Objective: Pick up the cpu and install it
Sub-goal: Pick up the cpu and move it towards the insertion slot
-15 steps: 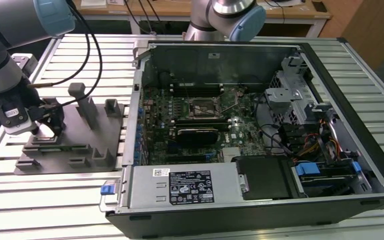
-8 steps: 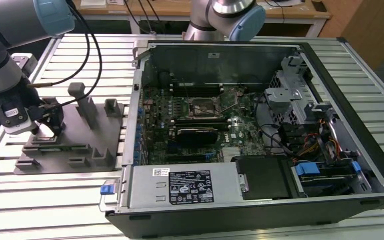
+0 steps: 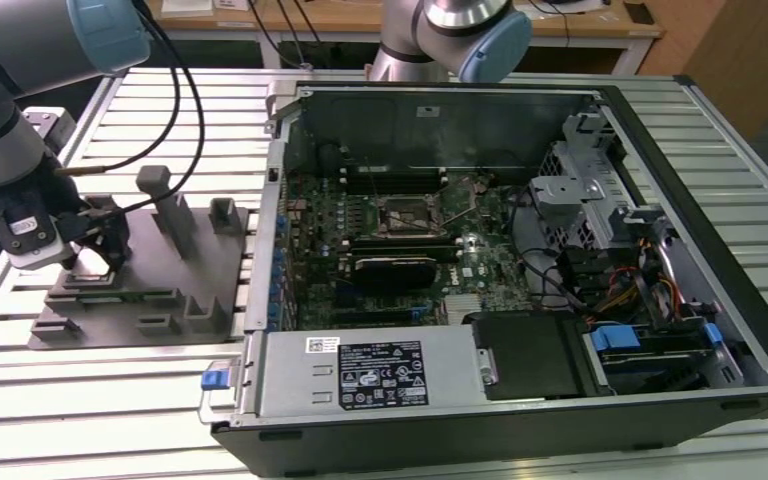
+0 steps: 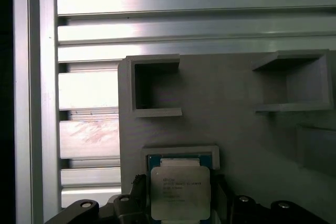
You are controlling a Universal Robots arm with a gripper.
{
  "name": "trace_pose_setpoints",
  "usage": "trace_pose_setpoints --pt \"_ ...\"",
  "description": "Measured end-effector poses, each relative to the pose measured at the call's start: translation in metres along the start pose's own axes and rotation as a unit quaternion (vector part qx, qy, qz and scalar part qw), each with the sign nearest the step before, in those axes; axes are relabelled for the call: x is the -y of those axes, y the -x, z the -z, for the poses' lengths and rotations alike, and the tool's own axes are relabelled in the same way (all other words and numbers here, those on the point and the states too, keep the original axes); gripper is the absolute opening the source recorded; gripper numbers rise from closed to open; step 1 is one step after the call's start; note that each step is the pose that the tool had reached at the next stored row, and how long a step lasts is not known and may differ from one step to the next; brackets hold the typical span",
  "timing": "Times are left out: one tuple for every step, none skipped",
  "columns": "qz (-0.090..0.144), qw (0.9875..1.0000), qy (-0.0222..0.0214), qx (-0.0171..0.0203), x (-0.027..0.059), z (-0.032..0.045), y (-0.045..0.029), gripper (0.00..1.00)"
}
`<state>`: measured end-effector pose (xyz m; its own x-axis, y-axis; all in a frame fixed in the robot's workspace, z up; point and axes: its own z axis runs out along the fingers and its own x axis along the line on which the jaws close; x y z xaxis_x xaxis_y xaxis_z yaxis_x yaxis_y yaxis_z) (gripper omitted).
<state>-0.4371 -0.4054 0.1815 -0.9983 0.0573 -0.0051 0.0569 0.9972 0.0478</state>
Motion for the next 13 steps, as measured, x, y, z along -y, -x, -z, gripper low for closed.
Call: trace_pose_setpoints --pt "0.000 1.0000 -0.0001 -0.0001 0.0000 0.0006 0.0000 0.62" --pt "0.000 1.0000 -0.0001 -0.0001 0.0000 0.0014 -0.0001 0.62" --pt "0.000 1.0000 0.0000 0.0000 -0.0001 0.0015 0.0000 0.62" --pt "0.000 1.0000 0.0000 0.0000 -0.0001 0.0014 0.0000 0.62" --pt "0.000 1.0000 0.0000 0.0000 -0.0001 0.0014 0.0000 0.62" --pt "0.000 1.0000 0.0000 0.0000 -0.0001 0.0015 0.0000 0.62" --pt "0.000 1.0000 0.0000 0.0000 -0.0001 0.0016 0.0000 0.62" --pt "0.000 1.0000 0.0000 0.0000 -0.0001 0.0015 0.0000 0.62" --pt "0.000 1.0000 0.0000 -0.0001 -0.0001 0.0016 0.0000 0.60" --pt "0.000 1.0000 0.0000 -0.0001 -0.0001 0.0016 0.0000 0.54" --pt "0.000 1.0000 0.0000 -0.0001 -0.0001 0.0016 0.0000 0.54" --pt "0.000 1.0000 0.0000 0.0000 -0.0001 0.0016 0.0000 0.54" --pt "0.000 1.0000 0.0000 -0.0001 -0.0001 0.0016 0.0000 0.54"
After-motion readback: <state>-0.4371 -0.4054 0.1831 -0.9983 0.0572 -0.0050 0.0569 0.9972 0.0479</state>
